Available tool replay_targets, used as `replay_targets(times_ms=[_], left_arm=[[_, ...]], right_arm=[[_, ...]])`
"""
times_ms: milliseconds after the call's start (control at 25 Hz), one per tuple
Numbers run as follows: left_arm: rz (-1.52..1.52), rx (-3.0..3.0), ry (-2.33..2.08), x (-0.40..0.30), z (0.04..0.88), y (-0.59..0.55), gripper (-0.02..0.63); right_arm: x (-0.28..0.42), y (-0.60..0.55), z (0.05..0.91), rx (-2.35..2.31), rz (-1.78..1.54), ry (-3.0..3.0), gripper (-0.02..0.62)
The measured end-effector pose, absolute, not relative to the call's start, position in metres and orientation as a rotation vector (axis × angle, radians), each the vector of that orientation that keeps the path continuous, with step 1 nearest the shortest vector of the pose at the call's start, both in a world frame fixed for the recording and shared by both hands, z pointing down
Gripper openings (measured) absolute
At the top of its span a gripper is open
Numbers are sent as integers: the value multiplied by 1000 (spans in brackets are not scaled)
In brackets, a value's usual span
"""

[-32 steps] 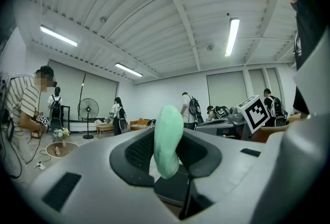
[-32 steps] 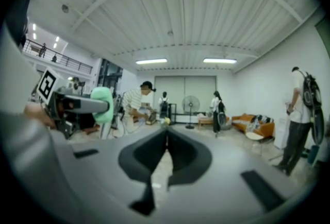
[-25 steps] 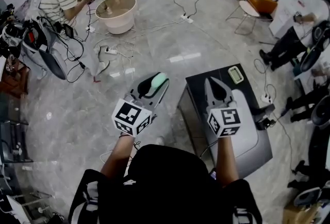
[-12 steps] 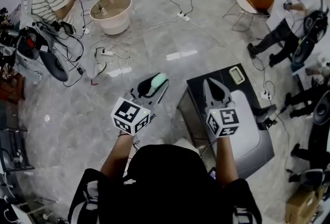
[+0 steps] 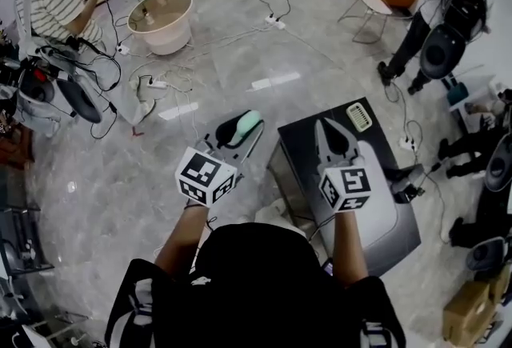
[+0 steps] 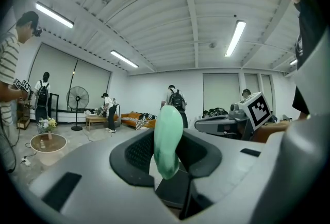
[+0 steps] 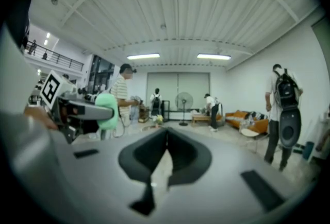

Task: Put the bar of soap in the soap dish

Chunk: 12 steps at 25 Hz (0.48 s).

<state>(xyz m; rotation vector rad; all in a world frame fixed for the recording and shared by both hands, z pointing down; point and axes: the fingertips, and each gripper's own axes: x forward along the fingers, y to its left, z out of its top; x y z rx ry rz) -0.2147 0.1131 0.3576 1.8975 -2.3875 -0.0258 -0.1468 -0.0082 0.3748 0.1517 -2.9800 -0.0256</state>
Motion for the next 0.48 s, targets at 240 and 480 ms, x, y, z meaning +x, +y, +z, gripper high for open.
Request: replay_targets(times_ms=[240,480], left_arm=[[2,1897,-2368,-224,363,65,135],[-35,1904,-2295,-231,373,13,135]], right_arm=[[-153,-50,381,180,-2,-2970,35],[-152,-98,385,245,29,-2968,35]])
